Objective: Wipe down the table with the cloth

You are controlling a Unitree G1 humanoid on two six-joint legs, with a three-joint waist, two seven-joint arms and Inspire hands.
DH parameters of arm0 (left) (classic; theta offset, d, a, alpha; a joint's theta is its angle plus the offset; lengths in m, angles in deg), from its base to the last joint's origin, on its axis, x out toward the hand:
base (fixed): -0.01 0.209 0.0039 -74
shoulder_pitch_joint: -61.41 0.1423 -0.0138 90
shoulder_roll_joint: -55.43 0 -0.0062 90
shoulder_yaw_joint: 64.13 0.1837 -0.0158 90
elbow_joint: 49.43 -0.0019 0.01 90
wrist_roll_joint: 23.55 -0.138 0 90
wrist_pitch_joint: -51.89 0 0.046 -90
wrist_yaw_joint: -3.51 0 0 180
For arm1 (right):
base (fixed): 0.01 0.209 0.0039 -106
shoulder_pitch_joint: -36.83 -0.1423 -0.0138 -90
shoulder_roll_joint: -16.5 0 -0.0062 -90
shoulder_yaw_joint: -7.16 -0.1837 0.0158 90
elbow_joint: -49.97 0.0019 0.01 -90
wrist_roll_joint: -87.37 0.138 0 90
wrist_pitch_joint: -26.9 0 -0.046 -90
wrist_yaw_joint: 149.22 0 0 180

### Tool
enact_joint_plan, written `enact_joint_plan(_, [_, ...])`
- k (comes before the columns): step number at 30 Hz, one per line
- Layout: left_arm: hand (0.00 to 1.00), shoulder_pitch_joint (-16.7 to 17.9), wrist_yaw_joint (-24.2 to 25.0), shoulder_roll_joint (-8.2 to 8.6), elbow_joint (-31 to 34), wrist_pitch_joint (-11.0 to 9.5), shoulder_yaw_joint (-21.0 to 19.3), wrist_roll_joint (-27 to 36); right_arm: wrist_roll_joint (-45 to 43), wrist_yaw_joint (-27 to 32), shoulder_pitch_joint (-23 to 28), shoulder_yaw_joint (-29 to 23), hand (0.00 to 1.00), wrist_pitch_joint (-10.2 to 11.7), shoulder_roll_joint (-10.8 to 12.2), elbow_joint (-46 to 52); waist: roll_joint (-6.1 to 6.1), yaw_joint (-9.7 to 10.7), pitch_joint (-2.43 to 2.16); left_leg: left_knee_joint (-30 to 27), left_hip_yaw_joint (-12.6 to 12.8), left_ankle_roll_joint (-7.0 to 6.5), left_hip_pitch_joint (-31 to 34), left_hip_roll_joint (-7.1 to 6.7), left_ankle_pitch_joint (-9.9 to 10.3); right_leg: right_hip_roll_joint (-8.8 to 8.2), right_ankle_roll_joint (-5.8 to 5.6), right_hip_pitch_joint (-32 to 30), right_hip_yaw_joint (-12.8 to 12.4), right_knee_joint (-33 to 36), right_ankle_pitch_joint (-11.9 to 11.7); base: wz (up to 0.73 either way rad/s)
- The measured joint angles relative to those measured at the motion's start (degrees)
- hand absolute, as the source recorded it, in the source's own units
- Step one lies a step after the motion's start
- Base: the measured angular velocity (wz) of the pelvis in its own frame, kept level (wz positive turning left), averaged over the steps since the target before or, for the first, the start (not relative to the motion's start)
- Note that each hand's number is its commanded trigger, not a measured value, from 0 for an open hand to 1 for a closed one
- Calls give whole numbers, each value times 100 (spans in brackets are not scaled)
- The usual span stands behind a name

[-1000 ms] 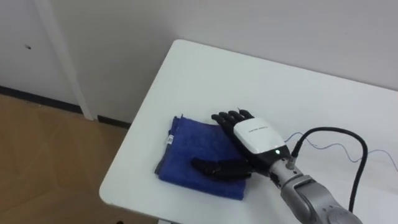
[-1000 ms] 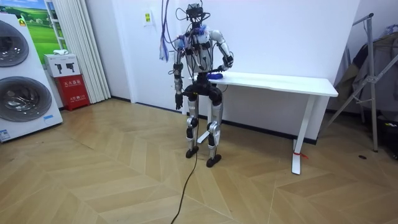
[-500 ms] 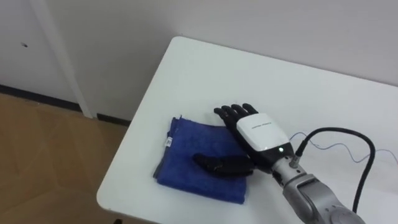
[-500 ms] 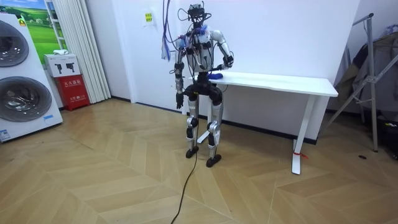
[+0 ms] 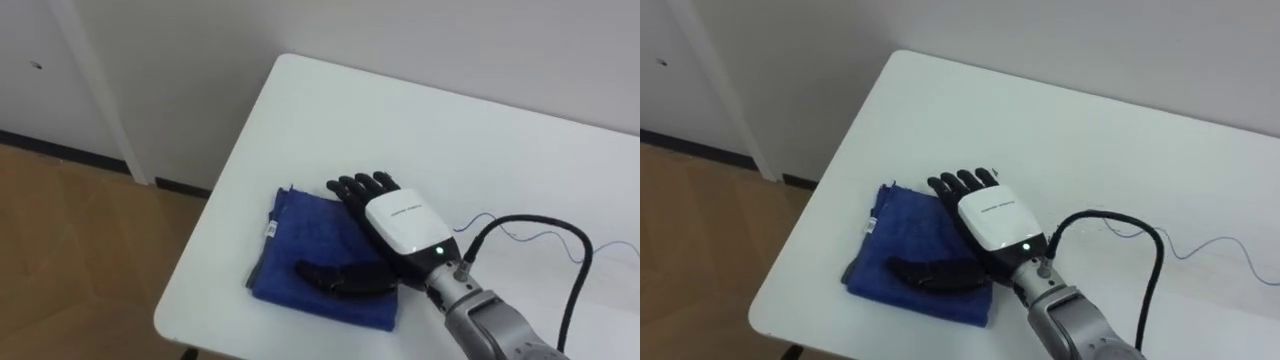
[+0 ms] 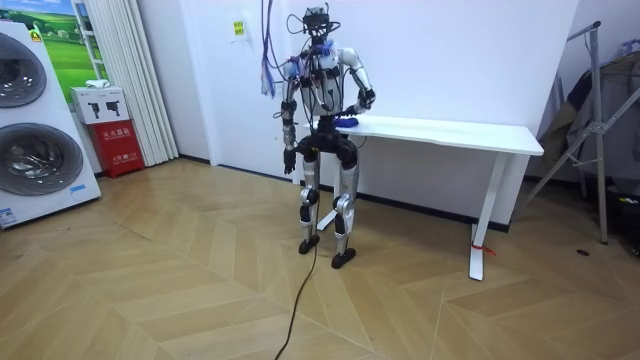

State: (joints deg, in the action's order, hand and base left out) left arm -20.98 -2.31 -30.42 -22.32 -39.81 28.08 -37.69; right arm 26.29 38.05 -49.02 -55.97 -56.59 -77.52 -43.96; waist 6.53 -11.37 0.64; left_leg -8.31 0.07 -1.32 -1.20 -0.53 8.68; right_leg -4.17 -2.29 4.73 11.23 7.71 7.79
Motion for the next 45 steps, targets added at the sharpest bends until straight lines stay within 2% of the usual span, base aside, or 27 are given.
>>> enact_joint_plan(7, [0,-77,-29,-31,-94,-94,128,-19,9,-206,58,353,0,160,21,103,-4,-10,-1,49,83,0,-38,11,1,3,0,-21,-28,0,0,-6])
enact_joint_plan(14, [0,-86,-28,-33,-174,-93,251,-14,51,-274,101,458,0,159,21,90,-13,-43,-7,55,129,-1,-47,16,0,4,0,-71,-28,1,0,-4])
enact_joint_plan(15, [0,-87,-28,-30,-190,-95,252,-14,74,-267,140,457,5,159,21,91,-12,-41,-7,61,130,-1,-49,17,0,5,0,-71,-28,1,0,0])
enact_joint_plan(16, [0,-85,-28,-32,-212,-95,252,-15,104,-253,160,458,61,163,21,91,-13,-29,-6,62,130,-1,-48,17,0,5,0,-70,-28,1,0,0])
enact_joint_plan(17, [0,-87,-28,-32,-229,-94,252,-15,111,-252,161,459,100,163,21,91,-14,-22,-6,62,130,0,-46,17,1,6,0,-70,-27,1,0,0])
enact_joint_plan(29, [0,-53,-19,-29,-236,-87,311,-17,272,216,158,374,100,191,70,216,-24,8,-10,61,122,0,-54,14,8,5,0,-35,-5,-1,0,0])
enact_joint_plan(35, [0,-45,-20,-24,-216,-83,242,-28,367,448,151,336,100,381,124,-35,-31,6,-7,60,109,-21,-124,14,58,5,-5,70,39,-6,3,0])
enact_joint_plan(40, [0,-17,-26,-31,-225,-69,241,-11,1069,470,153,295,100,427,106,-255,-20,23,-15,44,75,-25,-169,5,61,2,-5,124,47,-11,3,2])
enact_joint_plan(45, [0,54,-24,-27,-221,17,194,-43,1125,452,141,109,100,502,112,-358,-65,49,-10,42,53,-26,-180,-7,60,-7,-15,140,14,-17,9,2])
